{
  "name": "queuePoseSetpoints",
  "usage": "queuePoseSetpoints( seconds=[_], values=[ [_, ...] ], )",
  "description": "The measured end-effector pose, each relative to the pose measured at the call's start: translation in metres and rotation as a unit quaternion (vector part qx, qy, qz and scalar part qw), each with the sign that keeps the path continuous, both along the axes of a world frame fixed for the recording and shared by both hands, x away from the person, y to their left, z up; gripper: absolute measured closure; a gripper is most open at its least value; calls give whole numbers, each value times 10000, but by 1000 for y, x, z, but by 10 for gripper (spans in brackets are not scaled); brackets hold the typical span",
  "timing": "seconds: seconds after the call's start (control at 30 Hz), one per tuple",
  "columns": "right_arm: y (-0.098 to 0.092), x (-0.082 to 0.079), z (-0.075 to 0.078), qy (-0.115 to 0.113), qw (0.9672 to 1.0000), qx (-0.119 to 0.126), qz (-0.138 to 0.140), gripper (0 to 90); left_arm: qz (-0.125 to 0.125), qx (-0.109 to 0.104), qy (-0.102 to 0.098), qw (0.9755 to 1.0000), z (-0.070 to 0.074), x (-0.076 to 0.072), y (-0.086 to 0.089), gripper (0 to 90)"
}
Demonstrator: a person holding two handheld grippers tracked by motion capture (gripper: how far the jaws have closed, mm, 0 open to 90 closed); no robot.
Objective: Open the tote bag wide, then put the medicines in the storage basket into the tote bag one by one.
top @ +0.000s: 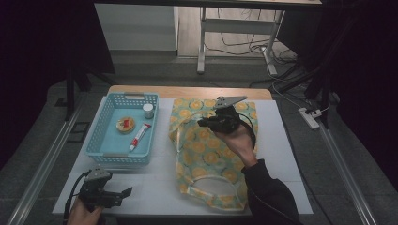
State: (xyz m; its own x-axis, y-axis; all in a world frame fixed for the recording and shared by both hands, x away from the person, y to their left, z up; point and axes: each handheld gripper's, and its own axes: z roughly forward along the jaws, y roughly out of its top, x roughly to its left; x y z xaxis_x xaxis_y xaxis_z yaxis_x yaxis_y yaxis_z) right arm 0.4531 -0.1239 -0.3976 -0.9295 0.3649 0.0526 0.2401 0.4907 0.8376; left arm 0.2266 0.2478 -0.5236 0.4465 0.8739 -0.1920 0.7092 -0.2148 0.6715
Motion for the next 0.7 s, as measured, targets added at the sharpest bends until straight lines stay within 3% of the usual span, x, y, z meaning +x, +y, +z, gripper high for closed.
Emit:
queuePoseSetpoints(
  seconds=[0.4, 0.7],
  values=[
    [0, 0, -7, -48, 9999, -105, 11, 895, 72, -20, -11, 10000, 0, 0, 1, 9],
    [-2, 2, -10, 49, 9999, -121, -29, 895, 93, -46, -12, 9999, 1, 0, 1, 7]
  ],
)
